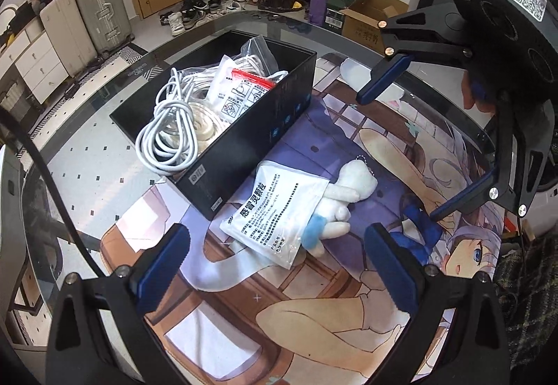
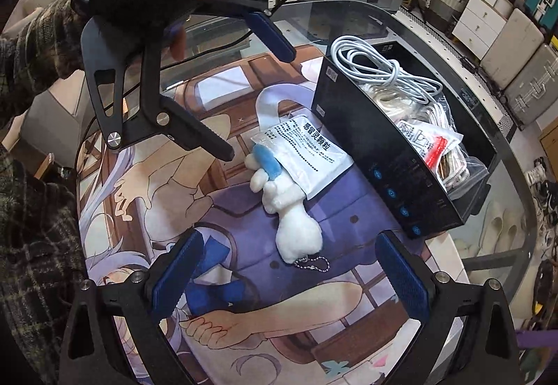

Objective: Organize soft objects
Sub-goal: 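Withdraw the left tool from the box while the right tool moves toward the white plush toy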

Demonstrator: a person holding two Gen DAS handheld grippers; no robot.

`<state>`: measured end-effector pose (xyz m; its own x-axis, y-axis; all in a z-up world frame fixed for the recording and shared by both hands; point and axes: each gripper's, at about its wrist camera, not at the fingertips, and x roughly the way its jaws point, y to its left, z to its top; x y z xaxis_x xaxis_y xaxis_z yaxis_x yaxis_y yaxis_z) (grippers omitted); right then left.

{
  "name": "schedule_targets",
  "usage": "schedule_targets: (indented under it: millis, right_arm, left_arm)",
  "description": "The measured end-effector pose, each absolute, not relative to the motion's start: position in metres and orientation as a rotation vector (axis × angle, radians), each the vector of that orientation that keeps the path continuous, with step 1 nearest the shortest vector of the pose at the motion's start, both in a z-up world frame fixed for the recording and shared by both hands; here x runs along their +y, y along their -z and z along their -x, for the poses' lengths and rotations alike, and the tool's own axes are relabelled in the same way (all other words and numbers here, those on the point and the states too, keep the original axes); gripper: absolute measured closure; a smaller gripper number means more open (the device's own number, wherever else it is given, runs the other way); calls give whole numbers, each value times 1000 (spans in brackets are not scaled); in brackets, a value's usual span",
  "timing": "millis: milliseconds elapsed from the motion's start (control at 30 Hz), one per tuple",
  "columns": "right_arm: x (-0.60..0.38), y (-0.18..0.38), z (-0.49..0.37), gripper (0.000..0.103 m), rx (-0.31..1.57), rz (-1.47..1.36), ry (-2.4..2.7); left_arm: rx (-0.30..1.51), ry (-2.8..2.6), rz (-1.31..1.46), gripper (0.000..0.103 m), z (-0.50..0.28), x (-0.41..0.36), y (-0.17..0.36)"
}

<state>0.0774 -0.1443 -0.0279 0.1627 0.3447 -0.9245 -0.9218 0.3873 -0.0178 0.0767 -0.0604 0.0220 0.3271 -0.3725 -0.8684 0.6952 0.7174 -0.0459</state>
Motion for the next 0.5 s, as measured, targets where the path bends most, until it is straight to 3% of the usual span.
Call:
schedule_targets:
  millis: [500]
  right_arm:
    - [-119, 58, -94, 17, 1091, 790, -1093]
  left_arm:
    - [1028, 862, -418, 2, -90, -67, -9]
